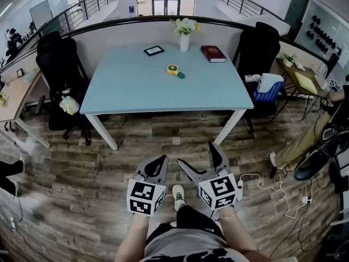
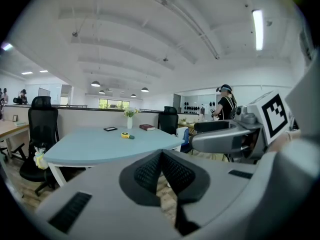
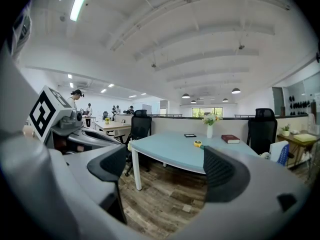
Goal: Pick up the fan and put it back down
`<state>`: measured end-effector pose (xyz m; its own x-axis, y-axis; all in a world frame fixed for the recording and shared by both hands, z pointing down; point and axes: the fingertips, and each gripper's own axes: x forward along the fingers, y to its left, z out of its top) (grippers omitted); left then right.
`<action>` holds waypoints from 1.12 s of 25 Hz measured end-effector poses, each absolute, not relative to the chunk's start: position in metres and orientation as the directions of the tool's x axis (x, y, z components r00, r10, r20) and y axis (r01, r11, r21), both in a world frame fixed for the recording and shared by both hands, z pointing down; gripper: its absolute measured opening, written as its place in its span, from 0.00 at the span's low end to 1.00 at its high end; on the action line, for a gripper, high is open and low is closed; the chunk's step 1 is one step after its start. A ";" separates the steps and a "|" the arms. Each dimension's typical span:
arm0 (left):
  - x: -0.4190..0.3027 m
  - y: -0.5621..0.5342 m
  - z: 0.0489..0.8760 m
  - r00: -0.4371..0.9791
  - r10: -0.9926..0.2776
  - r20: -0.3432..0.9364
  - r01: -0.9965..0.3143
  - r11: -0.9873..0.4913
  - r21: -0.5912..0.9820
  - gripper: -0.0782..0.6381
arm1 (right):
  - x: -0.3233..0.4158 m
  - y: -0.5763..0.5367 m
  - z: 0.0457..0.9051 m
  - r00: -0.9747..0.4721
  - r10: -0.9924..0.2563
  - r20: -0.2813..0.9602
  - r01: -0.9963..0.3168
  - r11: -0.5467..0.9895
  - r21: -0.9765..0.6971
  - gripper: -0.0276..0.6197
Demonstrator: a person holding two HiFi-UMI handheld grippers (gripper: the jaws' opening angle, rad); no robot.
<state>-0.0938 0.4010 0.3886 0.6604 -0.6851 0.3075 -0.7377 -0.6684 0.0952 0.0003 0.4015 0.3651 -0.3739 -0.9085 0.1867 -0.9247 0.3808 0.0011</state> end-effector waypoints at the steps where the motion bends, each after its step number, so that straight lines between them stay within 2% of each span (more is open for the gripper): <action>1: -0.093 0.390 0.388 0.657 -0.690 0.306 -0.742 -0.664 0.095 0.12 | 0.002 0.390 0.365 -0.378 -0.907 0.185 -0.923 0.385 0.002 0.77; 15: -0.060 0.223 0.377 0.595 -0.746 0.298 -0.792 -0.607 0.064 0.12 | 0.037 0.225 0.366 -0.461 -0.872 0.166 -0.885 0.465 -0.016 0.76; 28: -0.042 0.171 0.381 0.590 -0.743 0.317 -0.797 -0.599 0.078 0.12 | 0.047 0.168 0.374 -0.496 -0.851 0.171 -0.868 0.494 -0.058 0.74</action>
<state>-0.0425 0.1708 0.3808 0.5900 -0.7427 0.3168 -0.7966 -0.5995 0.0782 0.0473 0.1681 0.3737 -0.4957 -0.8515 0.1712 -0.8678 0.4935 -0.0580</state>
